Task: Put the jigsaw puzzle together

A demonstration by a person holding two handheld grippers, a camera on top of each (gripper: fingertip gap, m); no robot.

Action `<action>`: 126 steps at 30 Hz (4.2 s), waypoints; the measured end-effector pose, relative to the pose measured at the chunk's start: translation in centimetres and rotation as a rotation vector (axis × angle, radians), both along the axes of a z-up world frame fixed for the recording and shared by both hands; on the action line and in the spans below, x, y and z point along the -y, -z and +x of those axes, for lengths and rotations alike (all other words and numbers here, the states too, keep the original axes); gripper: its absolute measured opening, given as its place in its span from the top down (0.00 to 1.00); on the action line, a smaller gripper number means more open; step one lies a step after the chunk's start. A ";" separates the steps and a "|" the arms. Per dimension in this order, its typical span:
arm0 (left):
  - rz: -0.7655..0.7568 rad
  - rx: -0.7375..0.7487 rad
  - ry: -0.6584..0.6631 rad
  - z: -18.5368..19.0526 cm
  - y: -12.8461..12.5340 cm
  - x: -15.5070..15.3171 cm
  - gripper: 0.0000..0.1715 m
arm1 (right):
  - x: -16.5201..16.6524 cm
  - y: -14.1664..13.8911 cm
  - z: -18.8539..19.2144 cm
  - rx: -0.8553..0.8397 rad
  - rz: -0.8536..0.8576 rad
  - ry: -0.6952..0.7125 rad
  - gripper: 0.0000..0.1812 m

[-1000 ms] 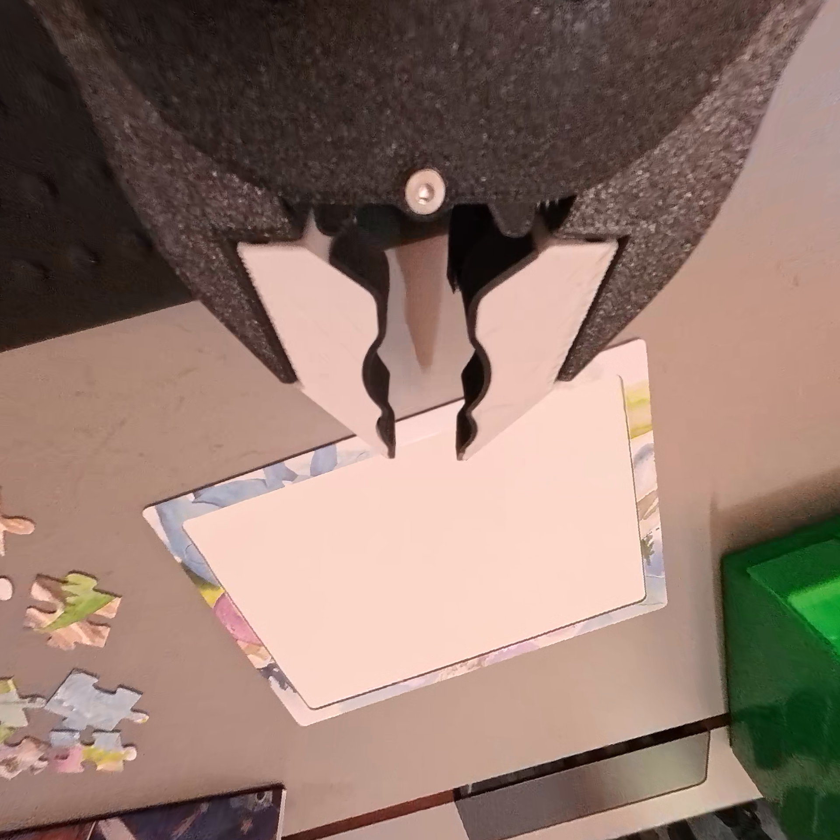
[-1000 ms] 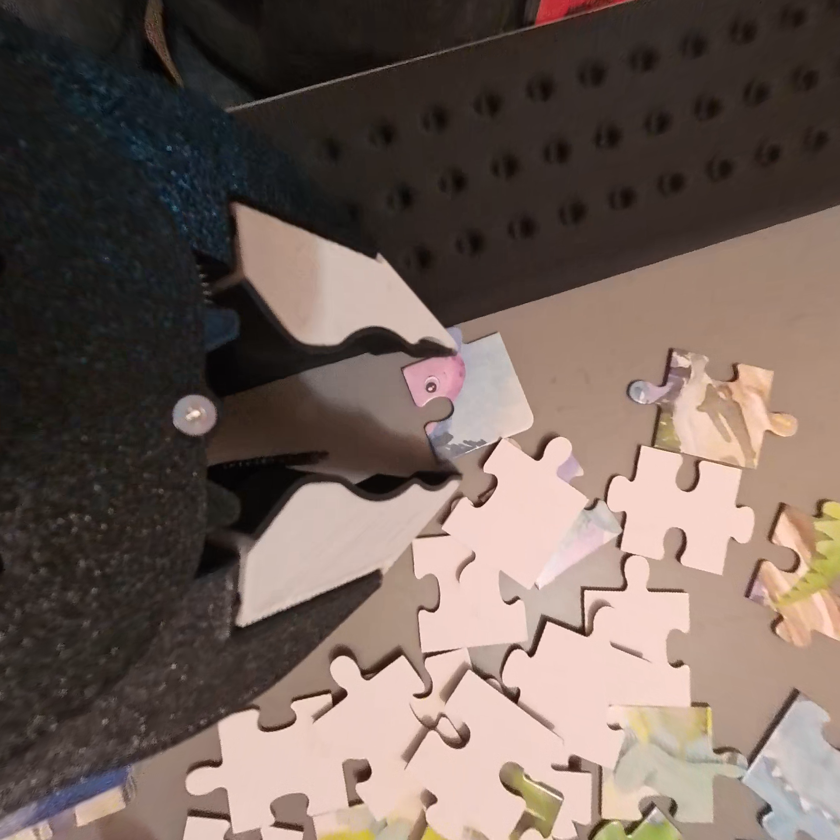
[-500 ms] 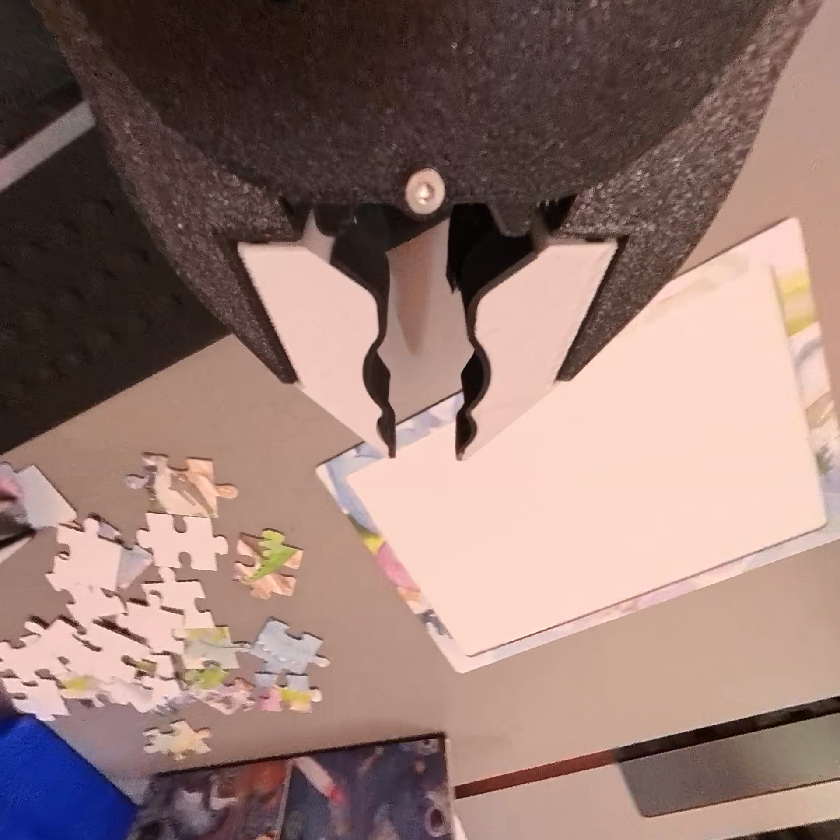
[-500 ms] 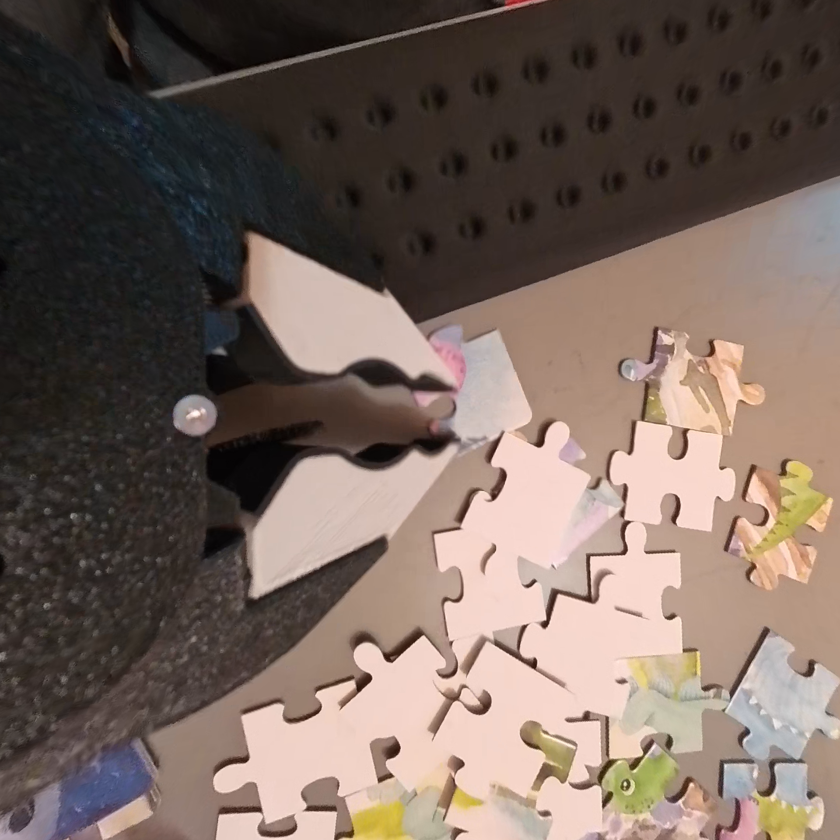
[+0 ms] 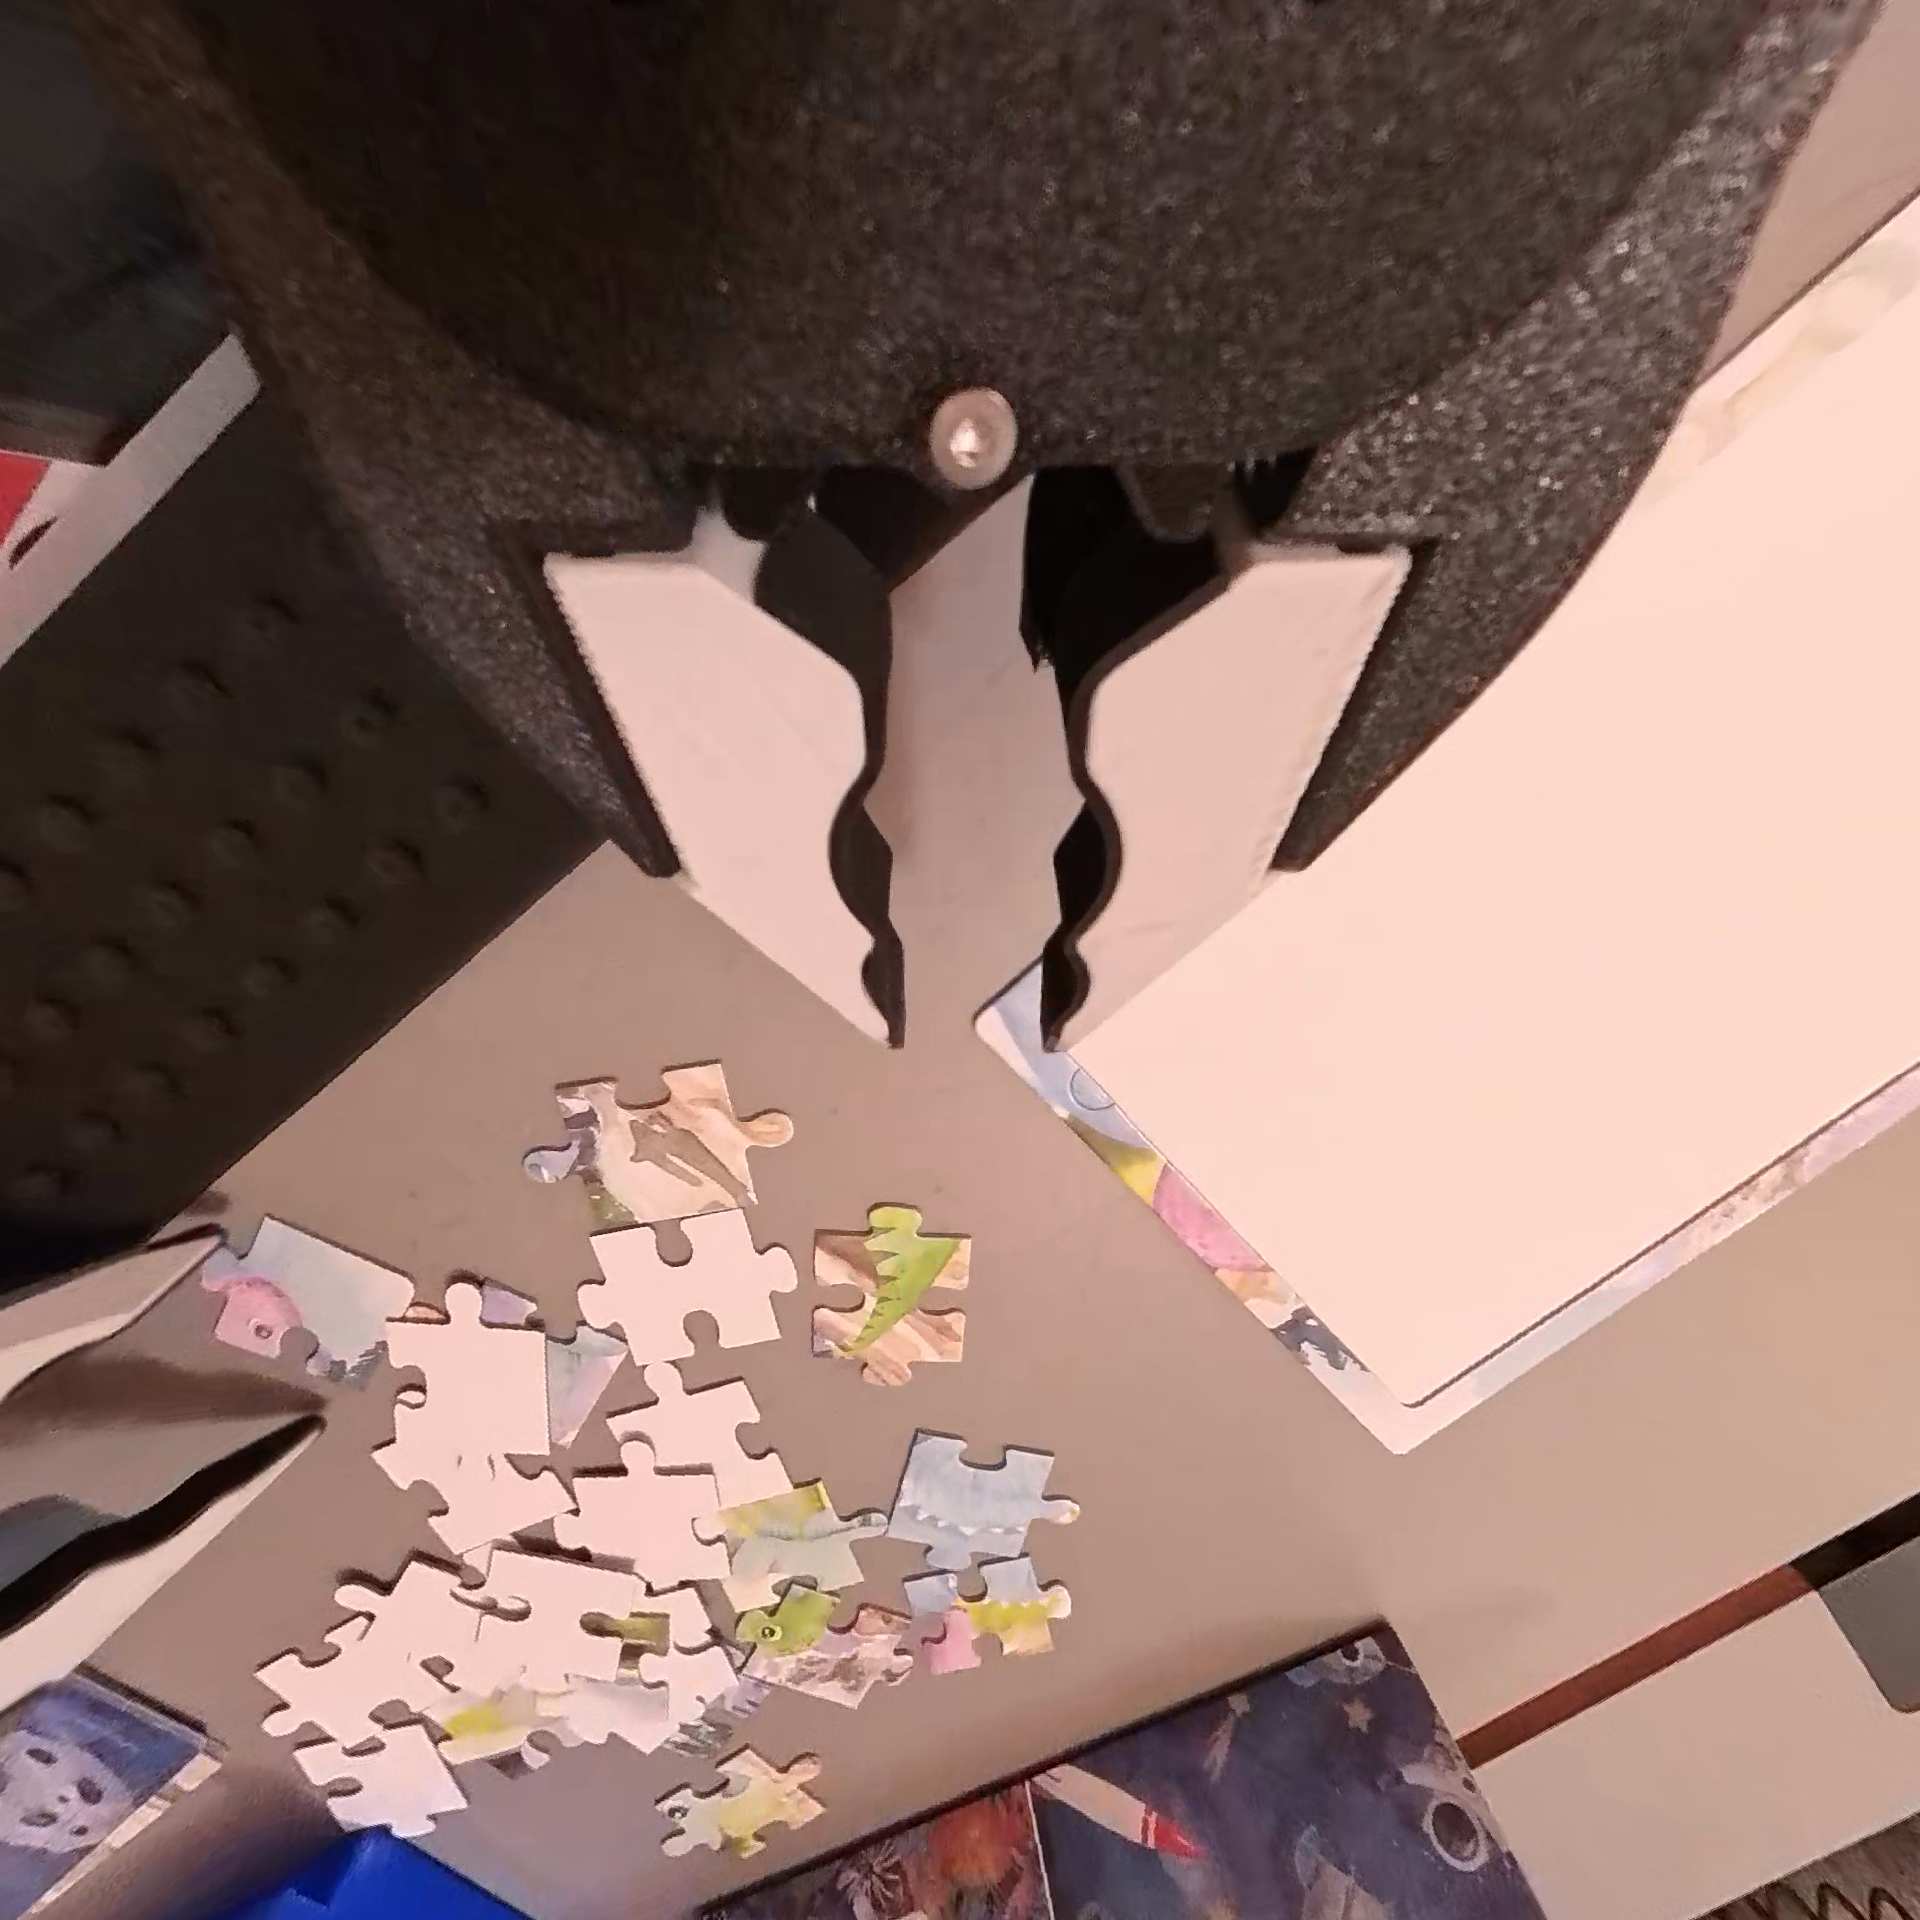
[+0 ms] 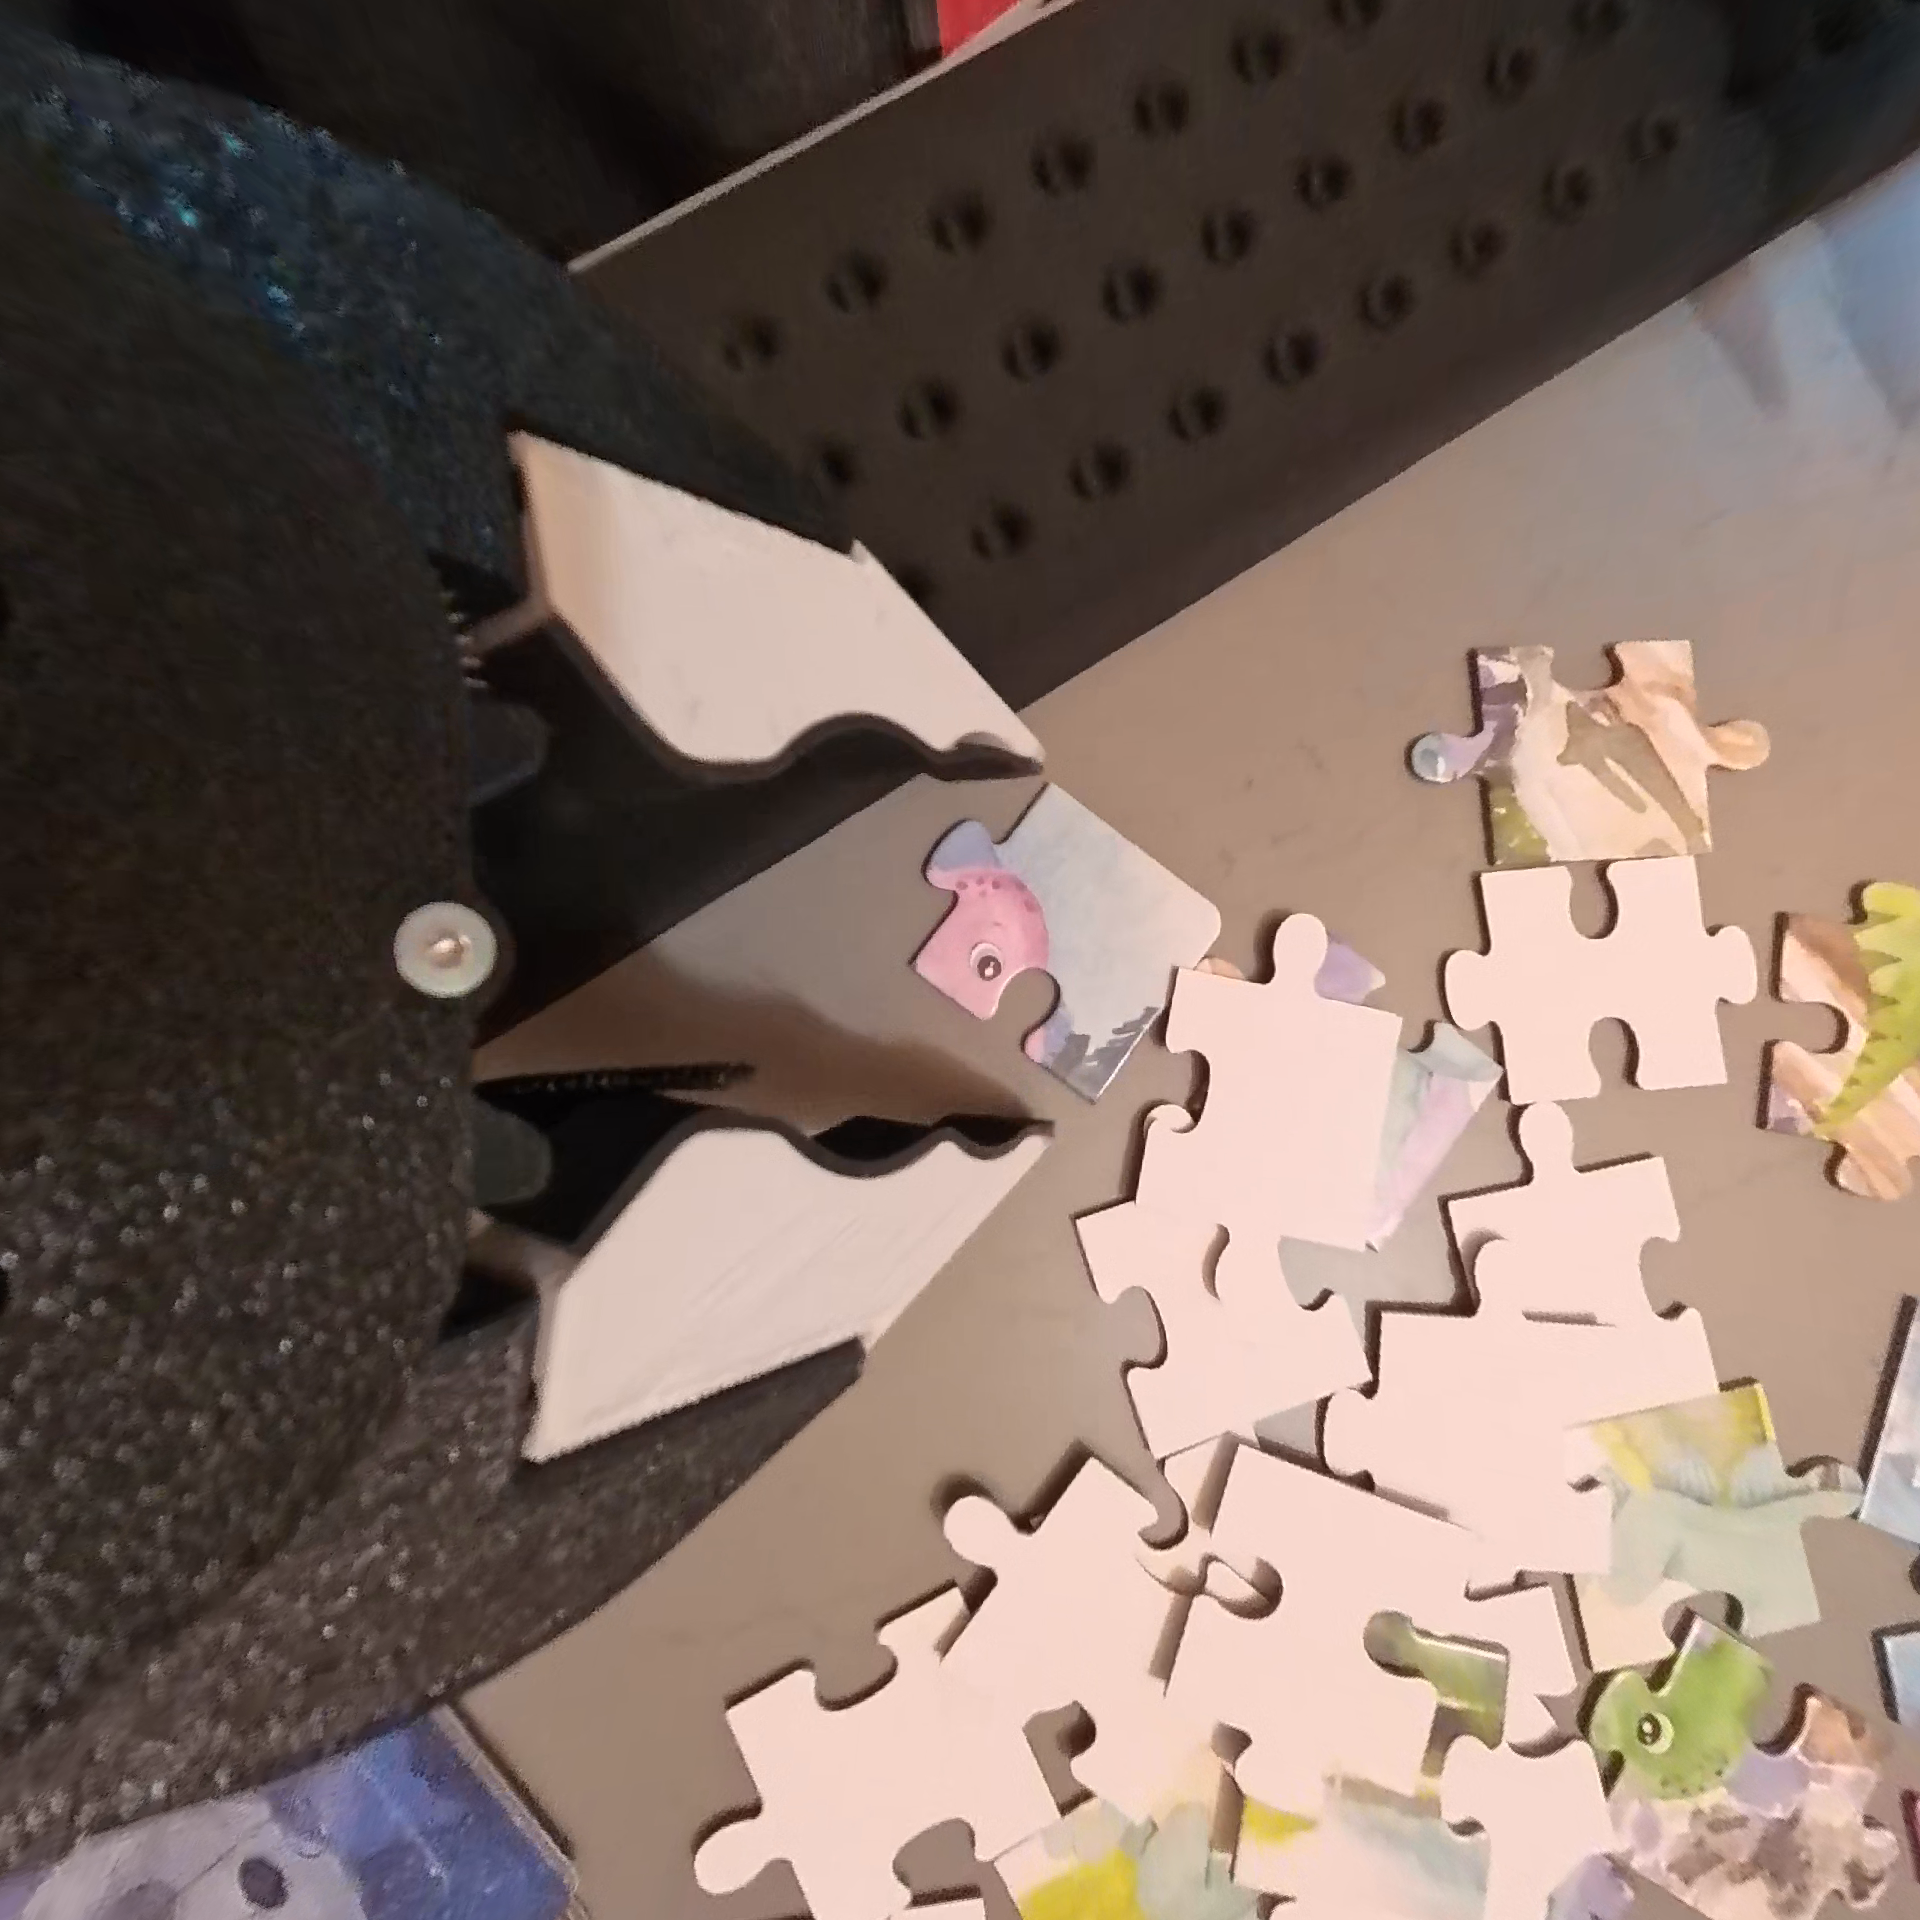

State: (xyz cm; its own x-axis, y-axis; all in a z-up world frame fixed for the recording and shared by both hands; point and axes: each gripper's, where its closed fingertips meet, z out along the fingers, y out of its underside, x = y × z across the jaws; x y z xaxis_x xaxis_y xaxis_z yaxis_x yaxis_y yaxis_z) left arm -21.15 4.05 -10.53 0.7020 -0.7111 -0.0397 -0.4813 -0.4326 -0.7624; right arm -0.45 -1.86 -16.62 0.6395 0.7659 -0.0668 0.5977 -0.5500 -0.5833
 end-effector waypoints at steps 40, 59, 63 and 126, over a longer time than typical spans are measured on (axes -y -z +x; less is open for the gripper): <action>-0.300 -0.054 0.602 18.1 6.4 7.2 1.00 | 2.0 0.0 0.2 -0.088 -0.191 0.069 0.82; -0.304 -0.040 0.577 17.5 6.1 7.1 1.00 | 2.4 -1.3 -2.8 -0.333 -0.249 0.164 0.79; -0.304 -0.029 0.573 17.5 6.1 7.0 1.00 | 1.8 -1.4 -3.0 -0.230 -0.160 0.157 0.86; -0.891 -0.962 0.974 -0.5 4.2 -17.6 0.98 | -10.4 -6.3 -16.7 -0.535 0.109 -0.116 0.93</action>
